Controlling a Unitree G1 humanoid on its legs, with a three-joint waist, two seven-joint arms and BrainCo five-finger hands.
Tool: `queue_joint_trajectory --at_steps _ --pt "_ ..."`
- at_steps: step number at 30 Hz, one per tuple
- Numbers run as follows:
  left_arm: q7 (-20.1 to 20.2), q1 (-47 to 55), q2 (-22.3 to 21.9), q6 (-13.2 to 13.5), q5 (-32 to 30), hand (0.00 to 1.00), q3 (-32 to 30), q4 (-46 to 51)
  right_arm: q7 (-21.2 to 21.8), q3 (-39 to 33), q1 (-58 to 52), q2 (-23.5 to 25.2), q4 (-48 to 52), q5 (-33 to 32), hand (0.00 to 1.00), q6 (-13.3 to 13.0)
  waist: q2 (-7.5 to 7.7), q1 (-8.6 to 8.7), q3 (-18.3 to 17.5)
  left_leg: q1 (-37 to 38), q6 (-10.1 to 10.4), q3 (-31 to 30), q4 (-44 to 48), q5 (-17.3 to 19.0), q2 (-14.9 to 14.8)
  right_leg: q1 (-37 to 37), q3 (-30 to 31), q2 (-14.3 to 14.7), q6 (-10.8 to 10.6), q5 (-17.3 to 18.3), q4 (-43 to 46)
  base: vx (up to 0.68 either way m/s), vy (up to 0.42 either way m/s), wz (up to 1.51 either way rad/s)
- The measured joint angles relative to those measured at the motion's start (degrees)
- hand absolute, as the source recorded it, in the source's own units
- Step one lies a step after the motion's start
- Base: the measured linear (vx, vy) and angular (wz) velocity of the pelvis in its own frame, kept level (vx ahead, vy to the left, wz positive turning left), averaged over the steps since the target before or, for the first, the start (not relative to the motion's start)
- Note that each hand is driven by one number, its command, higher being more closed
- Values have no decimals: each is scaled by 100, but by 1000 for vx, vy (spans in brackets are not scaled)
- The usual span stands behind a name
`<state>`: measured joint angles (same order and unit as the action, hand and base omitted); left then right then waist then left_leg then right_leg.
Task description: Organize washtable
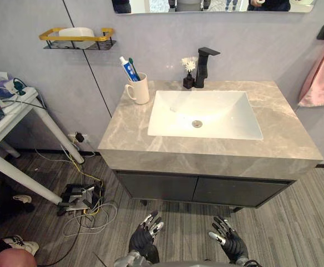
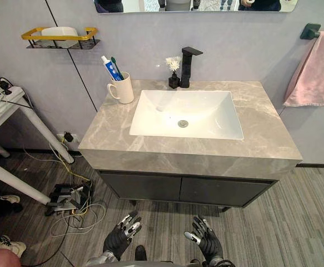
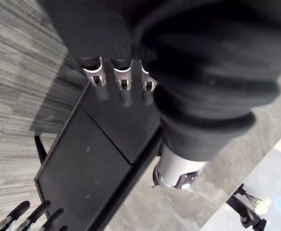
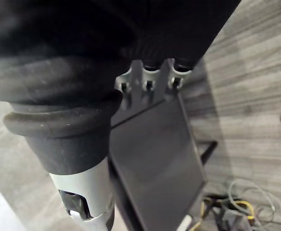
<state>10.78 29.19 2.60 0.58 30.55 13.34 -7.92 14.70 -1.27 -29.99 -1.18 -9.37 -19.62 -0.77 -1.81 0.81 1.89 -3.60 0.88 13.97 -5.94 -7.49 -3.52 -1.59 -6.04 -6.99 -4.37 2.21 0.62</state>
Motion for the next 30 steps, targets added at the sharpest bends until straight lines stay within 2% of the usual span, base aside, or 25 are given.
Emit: queue_joint_trajectory --at_steps 3,6,8,9,10,11,12,13,14,15,16,17,18,19,20,22,23,26,30 --pt "-112 -225 97 2 -63 0 -1 -12 -109 -47 132 25 -3 6 0 -18 21 11 7 -24 -31 352 1 53 -3 -237 386 22 -34 -20 34 19 33 -69" --pt "-269 -390 122 50 -219 0 -68 -9 -295 -74 177 23 19 97 0 -66 154 66 81 -21 -17 969 2 145 21 -613 893 -10 -187 -214 92 14 30 -96" --pt "-350 -529 223 71 -232 0 -76 -16 -380 -81 198 87 81 185 0 -65 299 184 168 18 -58 1331 50 189 93 -813 845 -102 -157 -226 215 21 59 -85" --pt "-363 -665 268 67 -307 0 -154 -14 -443 -80 158 90 271 225 0 -67 421 225 226 62 -137 1575 52 238 107 -955 667 -205 60 -197 355 28 63 -80" --pt "-374 -719 225 59 -431 0 -229 -26 -462 -88 174 78 388 226 0 -69 401 279 244 80 -218 1723 52 261 15 -941 283 -208 541 98 299 32 51 -101" --pt "-375 -780 144 71 -509 0 -282 -17 -463 -92 220 52 494 231 0 -97 265 289 246 107 -280 1939 50 305 -203 -952 -269 -220 892 316 524 53 37 -112" --pt "-377 -858 142 109 -585 0 -443 0 -456 -67 344 82 567 236 0 -151 434 286 299 165 -245 2215 203 425 -270 -1210 -980 -435 840 257 1520 57 41 -125" --pt "-390 -973 234 106 -657 0 -557 0 -444 -21 404 176 603 255 0 -171 751 301 348 141 -145 2355 699 733 -252 -1249 -1367 -623 806 -227 1846 37 7 -187" --pt "-470 -1032 137 86 -661 0 -768 -57 -442 89 705 180 533 301 0 -197 777 204 400 60 -160 2657 1156 1036 -463 -1236 -1484 -482 769 -608 1536 -35 -8 -177" --pt "-477 -1030 67 82 -662 0 -825 -100 -444 110 814 175 532 337 0 -228 602 170 359 47 -183 2917 1126 1078 -671 -1144 -1625 -307 832 -636 1233 -67 -40 -216" --pt "-506 -1110 -124 133 -655 0 -939 -95 -452 82 1010 128 435 391 0 -290 552 95 334 122 -203 3431 1096 1116 -779 -1115 -2418 -476 923 72 2027 -53 10 -166" --pt "-560 -1120 -165 162 -648 0 -946 -83 -450 155 1097 79 321 447 0 -290 572 99 309 191 -205 3669 1119 1161 -775 -926 -2833 -589 706 446 2344 11 9 -178" --pt "-604 -1149 -170 164 -644 0 -941 -85 -441 280 1194 73 246 458 0 -279 651 88 273 170 -197 3937 1256 1240 -760 -543 -3015 -556 391 508 2039 34 1 -127" --pt "-623 -1175 -175 165 -643 0 -950 -104 -444 349 1219 85 250 450 0 -280 685 61 260 129 -203 4080 1389 1285 -766 -329 -2912 -461 175 482 1573 54 -89 -130" --pt "-667 -1254 -229 164 -644 0 -952 -178 -438 413 1266 78 254 447 0 -278 700 -1 255 73 -189 4323 1613 1357 -859 -81 -2743 -196 74 419 705 25 -115 -102" --pt "-749 -1285 -410 166 -644 0 -945 -234 -447 379 1091 75 258 434 0 -266 529 45 366 93 -256 4429 1927 1456 -1014 178 -2600 33 113 167 45 -30 -90 -63" --pt "-765 -1270 -492 177 -639 0 -919 -271 -446 328 904 72 258 413 0 -259 472 79 392 160 -231 4411 2065 1488 -1105 299 -2524 82 124 127 -14 -75 -15 -10" --pt "-795 -1189 -523 178 -595 0 -868 -332 -454 254 507 75 256 320 0 -252 444 154 380 258 -150 4298 2155 1535 -1271 452 -2479 189 157 102 20 -82 25 10" --pt "-848 -1132 -564 170 -595 0 -829 -524 -491 134 381 74 256 209 0 -252 442 160 380 323 -122 4293 2187 1515 -1359 506 -2282 270 157 102 4 -67 3 -4"
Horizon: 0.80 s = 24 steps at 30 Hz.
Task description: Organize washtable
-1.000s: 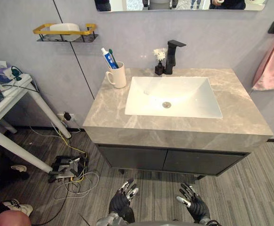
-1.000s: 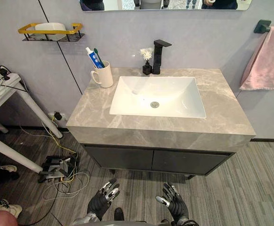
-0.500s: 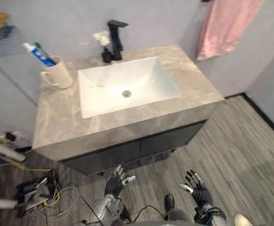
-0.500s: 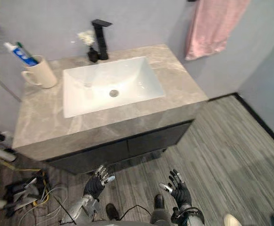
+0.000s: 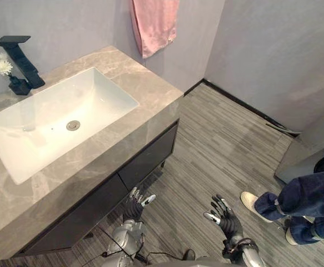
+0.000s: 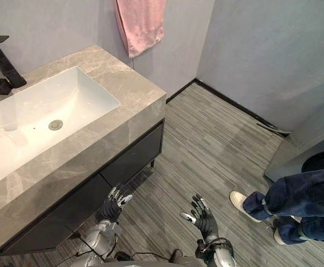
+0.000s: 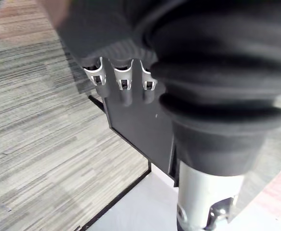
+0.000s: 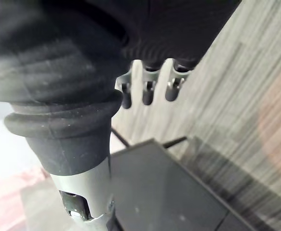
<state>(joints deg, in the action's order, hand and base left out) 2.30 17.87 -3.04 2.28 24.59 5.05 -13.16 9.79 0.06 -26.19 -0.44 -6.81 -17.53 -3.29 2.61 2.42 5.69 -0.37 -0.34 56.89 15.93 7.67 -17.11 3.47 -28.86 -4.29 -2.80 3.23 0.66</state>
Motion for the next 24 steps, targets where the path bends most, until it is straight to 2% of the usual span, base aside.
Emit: queue_joint_trajectory --at_steps 2,3,5,7,8,9,10,12,13,14,15,17,19,24 --pt "-1 71 0 -21 1 0 17 -74 -10 5 2 4 0 -34 0 0 -6 1 8 163 17 58 67 12 -51 127 173 28 0 0 -21 -65 62 -17" --pt "-2 114 28 -33 1 0 20 -75 -14 46 38 -8 0 -39 0 -1 -26 -26 14 264 113 90 230 78 -124 148 402 71 3 6 -12 -83 74 -55" --pt "-62 169 85 -33 16 0 -34 -82 -65 166 237 6 -6 -50 0 -1 -24 -50 45 274 123 -281 722 103 -309 142 912 111 61 48 -10 -74 41 -99" --pt "-186 299 89 -33 138 0 -105 -80 -115 284 512 -15 -12 -93 0 -23 -129 -137 109 142 119 -1915 1375 105 -385 109 1678 229 81 55 74 -65 8 -193" --pt "-276 345 99 -8 228 0 -100 -71 -146 294 554 -25 -31 -107 0 -27 -166 -204 111 -67 127 -3100 1604 299 -214 32 2151 262 140 90 109 -29 70 -188" --pt "-324 350 63 6 257 0 -96 -70 -171 292 584 -56 -72 -109 0 -27 -244 -207 110 -108 187 -3776 1600 388 -54 -16 2308 294 149 77 137 0 156 -184" --pt "-391 338 35 54 300 0 -66 -45 -222 267 640 -139 -142 -110 0 -22 -303 -205 84 -105 263 -4868 1427 586 334 -158 2697 325 171 61 184 -11 166 -139" --pt "-412 309 2 122 354 0 -57 89 -240 208 679 -236 -223 -113 0 -24 -305 -181 78 -90 284 -6042 868 837 784 -389 3143 325 118 -7 225 -49 219 -132" --pt "-451 314 -11 191 366 0 -60 206 -239 197 672 -241 -311 -113 0 -28 -371 -171 36 -17 399 -6450 471 899 922 -516 3379 383 18 -69 234 -54 252 -129" --pt "-497 334 -55 269 367 0 -59 285 -233 192 657 -238 -385 -110 0 -23 -398 -159 12 224 476 -6413 133 1056 899 -583 3562 460 -133 -162 197 -28 221 -102" --pt "-502 316 -49 274 367 0 -63 321 -233 150 639 -194 -390 -110 0 -24 -362 -119 26 264 445 -6311 46 1109 915 -600 3662 436 -194 -207 167 -21 232 -85" --pt "-621 394 44 381 371 0 -101 477 -232 229 536 6 -417 -119 0 -25 -180 -162 -54 352 368 -5726 10 1150 1055 -765 4080 301 -289 -393 102 -39 219 -106" --pt "-636 457 40 429 382 0 -85 488 -217 297 488 70 -420 -187 0 -26 -95 -148 -107 472 326 -5357 -20 1176 1164 -795 4322 223 -375 -479 32 -38 165 -97" --pt "-634 459 37 431 405 0 9 489 -200 332 397 119 -546 -213 0 -22 -34 -93 -168 654 234 -4472 -195 1230 1325 -1101 4826 218 -432 -791 -105 -41 107 -96"
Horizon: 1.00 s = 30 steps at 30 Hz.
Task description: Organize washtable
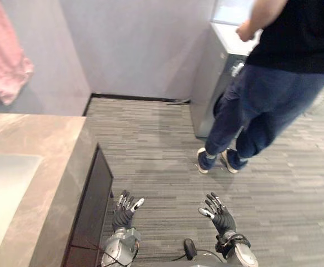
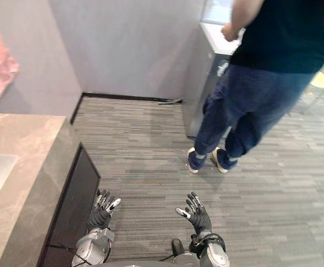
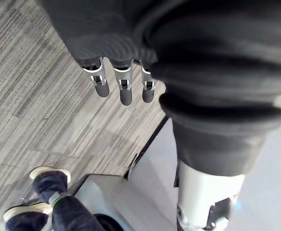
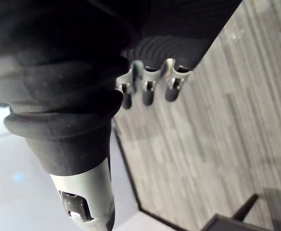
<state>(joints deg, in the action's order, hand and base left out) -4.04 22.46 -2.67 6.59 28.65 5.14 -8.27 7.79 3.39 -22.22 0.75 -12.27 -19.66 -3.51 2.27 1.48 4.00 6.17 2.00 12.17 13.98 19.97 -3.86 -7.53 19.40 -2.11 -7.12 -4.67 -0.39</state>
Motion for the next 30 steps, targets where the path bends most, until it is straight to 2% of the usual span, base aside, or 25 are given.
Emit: queue_joint_trajectory --at_steps 3,6,9,10,11,12,13,14,15,16,17,18,19,20,21,22,23,24,28,30 --pt "17 -1 3 -24 -17 0 213 -1 2 -14 -103 -8 -4 21 0 1 7 123 -5 47 -10 418 -33 14 63 -155 215 42 -3 -224 -102 -13 27 -77" --pt "21 -53 13 -97 -71 0 328 -2 -1 -35 -124 -14 -4 152 0 1 -1 145 8 63 -71 885 -105 71 92 -395 518 132 31 -456 -109 -32 22 -93" --pt "22 -106 29 -156 -227 0 366 -9 -14 -44 -234 20 116 216 0 2 31 257 85 83 -138 1551 -1 217 37 -584 611 334 191 -986 -219 -67 16 -110" --pt "26 -148 90 -177 -250 0 376 -3 -13 -44 -303 50 309 218 0 7 -30 229 148 39 -148 1976 218 316 -85 -608 169 364 925 -667 -310 -57 3 -142" --pt "21 -209 125 -228 -252 0 343 -41 -21 -59 -317 72 453 218 0 9 -51 233 197 17 -187 2400 419 337 -244 -791 -991 294 1431 -150 -105 -50 8 -150" --pt "11 -239 122 -235 -251 0 326 -35 -23 -57 -313 65 524 218 0 5 -128 231 240 33 -206 2602 441 345 -339 -974 -1731 194 1380 -18 219 -26 32 -141" --pt "-27 -318 122 -236 -235 0 316 -29 -41 -57 -291 77 608 221 0 4 -209 235 282 138 -211 2973 336 348 -441 -1245 -3120 -96 1368 190 1187 15 48 -132" --pt "-73 -405 116 -234 -234 0 318 -25 -57 -57 -283 79 641 222 0 5 -257 252 303 372 -210 3313 136 347 -440 -1297 -4212 -429 1448 658 2321 60 46 -124" --pt "-113 -417 116 -228 -228 0 316 -17 -65 -54 -275 77 640 222 0 4 -253 247 297 517 -208 3463 54 346 -398 -1251 -4616 -580 1505 932 2837 164 29 -144" --pt "-160 -387 115 -215 -183 0 288 -13 -72 -50 -217 72 629 222 0 4 -196 247 259 743 -208 3705 49 346 -278 -1047 -5233 -766 1777 1231 3579 178 5 -165" --pt "-219 -360 86 -219 -146 0 243 -27 -87 -30 -161 40 615 221 0 1 -124 226 178 826 -192 3873 166 337 -173 -838 -5758 -792 1939 1335 3404 231 -46 -222" --pt "-279 -364 11 -223 -52 0 156 -42 -89 -6 11 -24 578 221 0 0 -157 218 133 787 -116 4051 508 296 -296 -642 -6118 -749 2044 1378 3040 219 -91 -224" --pt "-321 -464 23 -219 62 0 130 -89 -83 -4 179 -20 562 218 0 -14 -119 229 130 502 56 4233 1087 342 -440 -473 -6145 -596 1895 1331 2338 188 -102 -183" --pt "-343 -568 56 -218 95 0 129 -133 -85 -40 262 -13 466 217 0 -19 -108 232 139 438 97 4283 905 409 -412 -439 -5980 -531 1638 1166 2030 55 -93 -141" --pt "-356 -706 42 -219 107 0 157 -165 -87 -68 352 -103 229 212 0 -14 -102 248 142 360 117 4450 224 358 -480 -338 -5668 -361 1464 869 1488 -48 -100 -135" --pt "-346 -728 -64 -190 105 0 152 -229 -11 3 407 -236 104 216 0 11 -175 179 150 473 247 4651 32 -150 -597 -206 -5354 -156 1342 653 1208 -64 -82 -137" --pt "-355 -728 -89 -180 105 0 148 -290 33 65 391 -325 102 221 0 23 -245 136 129 551 253 4812 130 -158 -643 -125 -5259 -77 1243 580 1056 52 -26 -121" --pt "-364 -721 -73 -178 105 0 135 -414 107 219 362 -354 108 249 0 18 -250 235 120 609 233 4955 494 -147 -768 10 -5112 0 1203 453 841 72 50 -84" --pt "-271 -593 -62 -185 89 0 160 -536 279 399 70 -359 147 536 0 25 -326 307 172 662 230 5191 1537 -168 -1148 200 -4627 208 1136 242 421 59 86 -66" --pt "-208 -574 -57 -211 85 0 138 -654 264 355 -25 -373 236 680 0 33 -316 370 200 609 177 5061 2367 -417 -1408 314 -4464 193 1107 216 340 43 100 -47"
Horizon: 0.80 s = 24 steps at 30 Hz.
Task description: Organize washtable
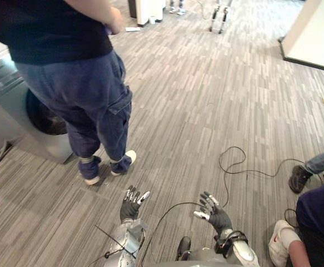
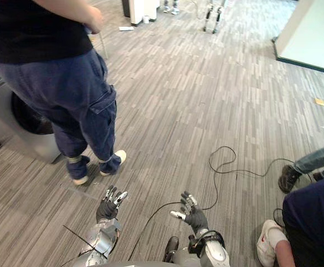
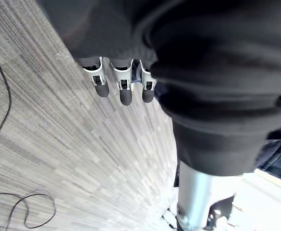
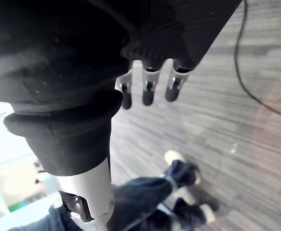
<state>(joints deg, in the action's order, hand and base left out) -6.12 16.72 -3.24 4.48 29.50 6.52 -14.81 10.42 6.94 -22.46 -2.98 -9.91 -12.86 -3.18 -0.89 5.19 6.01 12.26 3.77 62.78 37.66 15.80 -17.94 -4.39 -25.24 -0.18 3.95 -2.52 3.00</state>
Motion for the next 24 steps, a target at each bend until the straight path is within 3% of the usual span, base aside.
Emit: queue_joint_trajectory --at_steps 1,2,3,4,5,6,7,8,10,11,12,13,14,15,16,18,24 --pt "2 70 53 -22 2 0 -46 -73 -26 -22 -15 9 71 112 0 -8 82 -7 60 -221 -55 -335 815 -228 -304 174 229 -100 -42 -35 -86 21 151 -77" --pt "12 94 70 -24 4 0 -31 -139 -40 -88 -36 19 191 171 0 -25 139 -92 102 -499 -250 -849 1191 23 -446 212 541 -168 -55 -11 -111 12 162 -92" --pt "44 110 59 -24 4 0 -27 -139 -38 -142 -28 17 230 178 0 -34 115 -134 106 -678 -375 -1150 1306 87 -539 199 692 -174 -71 -6 -106 18 191 -116" --pt "85 161 50 -24 4 0 -44 -143 -40 -165 -11 -1 235 184 0 -70 51 -209 142 -995 -504 -1840 1115 57 -642 169 1001 -162 -74 -5 -34 40 181 -123" --pt "99 245 13 -16 1 0 -55 -138 -37 -157 -21 -83 226 196 0 -74 -36 -282 166 -1081 -614 -2371 674 -275 -582 89 1237 -71 -146 -14 88 84 303 -161" --pt "95 408 -16 -13 -6 0 -124 -134 -30 -94 -29 -147 203 221 0 -59 -129 -315 165 -1213 -673 -2985 814 -409 -245 32 1642 -83 -303 -35 82 74 262 -135" --pt "91 480 -25 -8 -38 0 -209 -126 -25 -30 -44 -177 204 225 0 -62 -111 -310 175 -1293 -651 -3256 927 -509 -144 -15 1806 -93 -385 -18 90 104 322 -137" --pt "71 597 -39 -6 -88 0 -333 -133 -26 3 -192 -209 203 256 0 -63 -105 -293 187 -1436 -781 -3712 1103 -620 112 -87 2158 -76 -442 19 94 83 224 -86" --pt "69 673 -87 -5 -124 0 -510 -123 -38 0 -360 -225 194 314 0 -55 -70 -267 207 -1463 -744 -4086 1179 -849 508 -82 2378 -183 -394 -45 102 147 338 -67" --pt "64 643 -66 -6 -148 0 -684 -65 -46 34 -341 -192 202 347 0 -53 303 -226 291 -1732 -909 -4443 1482 -809 832 -14 2578 -602 -465 -135 19 133 329 -22" --pt "70 610 -12 23 -172 0 -655 24 -58 13 -316 -124 180 347 0 -64 389 -236 305 -1961 -953 -4672 1448 -128 1012 -19 2609 -777 -520 -173 -52 61 305 9" --pt "84 596 39 121 -224 0 -581 218 -73 10 -184 -89 106 348 0 -74 416 -262 309 -2198 -694 -5054 836 345 1171 -107 2648 -923 -565 -202 -53 -10 191 12" --pt "83 637 22 184 -288 0 -540 380 -64 23 -45 -99 35 348 0 -96 373 -292 357 -2247 -433 -5490 -186 361 1205 -158 2680 -933 -568 -202 -64 -8 370 -16" --pt "72 664 -48 250 -370 0 -473 378 -35 -12 219 -143 -109 346 0 -111 129 -355 405 -2067 2 -5824 -1577 -123 1012 -108 2734 -831 -1003 -221 -141 -3 282 -46" --pt "66 638 31 223 -413 0 -465 245 -37 -4 293 2 -230 344 0 -82 220 -395 415 -1869 32 -5696 -1687 -163 1163 -36 2763 -930 -1042 -262 -206 52 246 -44" --pt "113 696 174 227 -564 0 -408 269 -14 34 161 61 -221 344 0 -126 233 -348 337 -1718 20 -5569 -1801 -164 1305 43 2730 -917 -1099 -179 -205 150 122 -29" --pt "353 692 459 286 -960 0 -139 426 -27 -42 188 16 -471 322 0 -147 259 -298 44 -1452 -62 -5095 -2195 -123 1376 -53 3037 -856 -1051 -211 -346 65 64 -42"
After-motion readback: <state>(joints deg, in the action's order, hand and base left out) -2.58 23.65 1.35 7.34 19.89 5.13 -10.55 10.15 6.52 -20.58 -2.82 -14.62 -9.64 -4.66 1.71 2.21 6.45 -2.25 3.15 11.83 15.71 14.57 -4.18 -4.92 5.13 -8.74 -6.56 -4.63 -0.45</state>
